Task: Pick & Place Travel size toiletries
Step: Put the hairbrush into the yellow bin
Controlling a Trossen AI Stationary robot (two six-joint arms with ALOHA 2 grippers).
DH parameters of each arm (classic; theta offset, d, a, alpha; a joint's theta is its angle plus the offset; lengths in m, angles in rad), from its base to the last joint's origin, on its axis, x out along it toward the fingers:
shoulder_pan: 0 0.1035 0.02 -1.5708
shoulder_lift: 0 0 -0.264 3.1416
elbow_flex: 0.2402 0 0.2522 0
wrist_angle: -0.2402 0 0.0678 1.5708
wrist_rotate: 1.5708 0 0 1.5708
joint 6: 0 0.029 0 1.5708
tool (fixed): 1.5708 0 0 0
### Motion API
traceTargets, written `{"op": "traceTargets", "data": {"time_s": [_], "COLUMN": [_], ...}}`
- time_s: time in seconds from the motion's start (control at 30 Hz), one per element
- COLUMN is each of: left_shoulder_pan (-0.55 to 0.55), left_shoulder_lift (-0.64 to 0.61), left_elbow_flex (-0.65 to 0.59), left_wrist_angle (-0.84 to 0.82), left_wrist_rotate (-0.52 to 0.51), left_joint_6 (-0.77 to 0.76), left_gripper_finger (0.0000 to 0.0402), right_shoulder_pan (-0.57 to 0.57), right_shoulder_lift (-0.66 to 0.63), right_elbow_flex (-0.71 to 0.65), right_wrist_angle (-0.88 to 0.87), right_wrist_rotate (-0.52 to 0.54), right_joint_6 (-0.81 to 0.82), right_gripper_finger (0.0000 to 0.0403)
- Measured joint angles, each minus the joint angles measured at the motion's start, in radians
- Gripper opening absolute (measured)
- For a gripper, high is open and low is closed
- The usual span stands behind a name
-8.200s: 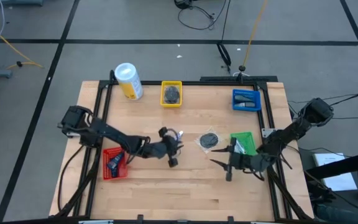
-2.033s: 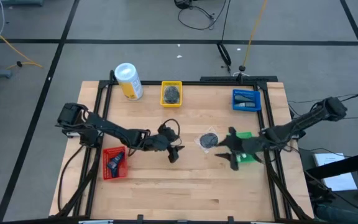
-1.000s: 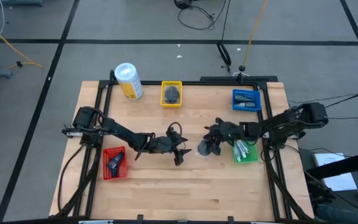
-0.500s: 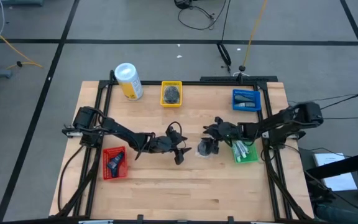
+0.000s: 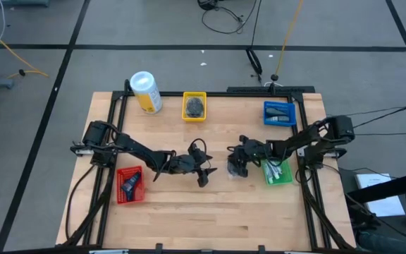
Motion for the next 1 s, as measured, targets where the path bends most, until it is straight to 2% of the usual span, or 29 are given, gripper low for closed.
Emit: {"op": "traceTargets", "data": {"time_s": [0.07, 0.23, 0.37, 0.47, 0.6, 0.7, 0.83, 1.0], "left_shoulder_pan": [0.0, 0.008, 0.023, 0.037, 0.053, 0.064, 0.069, 0.068], "left_shoulder_lift": [0.0, 0.0, 0.017, 0.06, 0.129, 0.155, 0.153, 0.153], "left_elbow_flex": [0.0, 0.0, 0.0, 0.0, 0.001, 0.001, 0.001, 0.001], "left_wrist_angle": [-0.001, -0.001, 0.043, 0.136, 0.273, 0.294, 0.29, 0.276], "left_wrist_rotate": [0.0, 0.001, 0.0, 0.026, 0.045, 0.044, 0.044, 0.044], "left_joint_6": [0.0, -0.036, -0.046, -0.065, -0.112, -0.132, -0.104, -0.064], "left_gripper_finger": [0.0257, 0.0257, 0.0258, 0.0258, 0.0265, 0.0263, 0.0226, 0.0131], "right_shoulder_pan": [0.0, 0.02, 0.072, 0.117, 0.157, 0.172, 0.174, 0.173], "right_shoulder_lift": [0.0, -0.03, -0.068, -0.074, -0.074, -0.074, -0.074, -0.074], "right_elbow_flex": [0.0, -0.002, -0.002, -0.002, -0.001, -0.002, -0.002, -0.002], "right_wrist_angle": [0.004, 0.05, 0.148, 0.249, 0.318, 0.327, 0.329, 0.323], "right_wrist_rotate": [0.001, 0.028, 0.198, 0.305, 0.324, 0.326, 0.326, 0.324], "right_joint_6": [-0.025, -0.039, -0.03, -0.029, -0.042, -0.053, -0.054, -0.055], "right_gripper_finger": [0.0009, 0.0004, 0.0002, 0.0001, 0.0001, 0.0001, 0.0002, 0.0005]}}
